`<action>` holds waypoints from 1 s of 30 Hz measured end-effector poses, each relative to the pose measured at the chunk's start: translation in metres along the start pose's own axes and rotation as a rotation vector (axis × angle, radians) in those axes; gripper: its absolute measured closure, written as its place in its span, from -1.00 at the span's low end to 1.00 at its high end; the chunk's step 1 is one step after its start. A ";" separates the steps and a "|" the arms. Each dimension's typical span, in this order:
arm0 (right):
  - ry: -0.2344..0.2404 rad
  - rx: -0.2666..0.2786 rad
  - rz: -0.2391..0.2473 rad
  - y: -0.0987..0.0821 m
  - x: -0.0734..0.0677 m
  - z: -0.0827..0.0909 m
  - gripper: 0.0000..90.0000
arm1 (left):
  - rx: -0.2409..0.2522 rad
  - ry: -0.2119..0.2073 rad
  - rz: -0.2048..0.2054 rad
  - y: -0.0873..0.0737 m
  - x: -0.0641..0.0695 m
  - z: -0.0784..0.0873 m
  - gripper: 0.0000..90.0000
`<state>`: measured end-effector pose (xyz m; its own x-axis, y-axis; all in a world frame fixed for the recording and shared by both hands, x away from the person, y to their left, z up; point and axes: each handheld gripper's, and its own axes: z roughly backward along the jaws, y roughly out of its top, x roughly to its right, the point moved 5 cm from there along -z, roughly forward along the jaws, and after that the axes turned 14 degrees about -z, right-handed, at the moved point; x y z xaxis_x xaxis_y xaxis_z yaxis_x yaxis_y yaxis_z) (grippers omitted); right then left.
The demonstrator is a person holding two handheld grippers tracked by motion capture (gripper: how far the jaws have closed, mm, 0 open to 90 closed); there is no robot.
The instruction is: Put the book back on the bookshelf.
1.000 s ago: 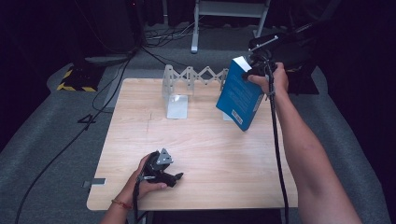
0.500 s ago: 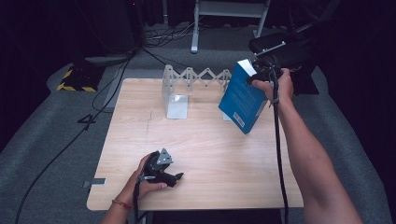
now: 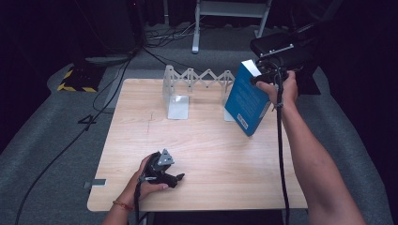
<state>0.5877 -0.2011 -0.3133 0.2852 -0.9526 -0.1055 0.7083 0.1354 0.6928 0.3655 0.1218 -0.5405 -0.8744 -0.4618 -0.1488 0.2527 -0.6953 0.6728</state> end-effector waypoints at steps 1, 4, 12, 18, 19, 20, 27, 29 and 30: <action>0.000 0.000 0.000 0.000 0.000 0.000 0.34 | 0.000 0.000 0.000 0.000 0.000 0.000 -0.66; -0.008 0.031 0.012 0.009 -0.007 -0.011 0.34 | 0.000 -0.002 -0.002 0.000 0.000 0.000 -0.66; 0.000 0.037 0.024 0.025 -0.012 -0.025 0.34 | 0.003 -0.011 -0.009 0.000 0.000 0.000 -0.66; 0.013 0.033 0.025 0.021 -0.013 -0.032 0.33 | 0.003 -0.011 -0.009 -0.001 0.001 0.001 -0.66; 0.018 0.031 0.030 0.021 -0.013 -0.032 0.32 | 0.003 -0.011 -0.010 -0.001 0.001 0.001 -0.66; 0.018 0.031 0.030 0.021 -0.013 -0.032 0.32 | 0.003 -0.011 -0.010 -0.001 0.001 0.001 -0.66; 0.051 0.074 0.037 0.020 -0.005 -0.013 0.20 | 0.001 -0.012 -0.010 0.000 0.001 0.001 -0.66; 0.062 0.071 0.041 0.019 -0.004 -0.011 0.18 | 0.002 -0.012 -0.011 0.000 0.001 0.000 -0.66; 0.067 0.062 0.040 0.017 -0.001 -0.009 0.14 | 0.002 -0.012 -0.010 0.000 0.001 0.000 -0.66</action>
<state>0.6051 -0.1955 -0.3074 0.3569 -0.9260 -0.1230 0.6547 0.1540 0.7401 0.3644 0.1217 -0.5404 -0.8817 -0.4481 -0.1475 0.2427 -0.6988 0.6729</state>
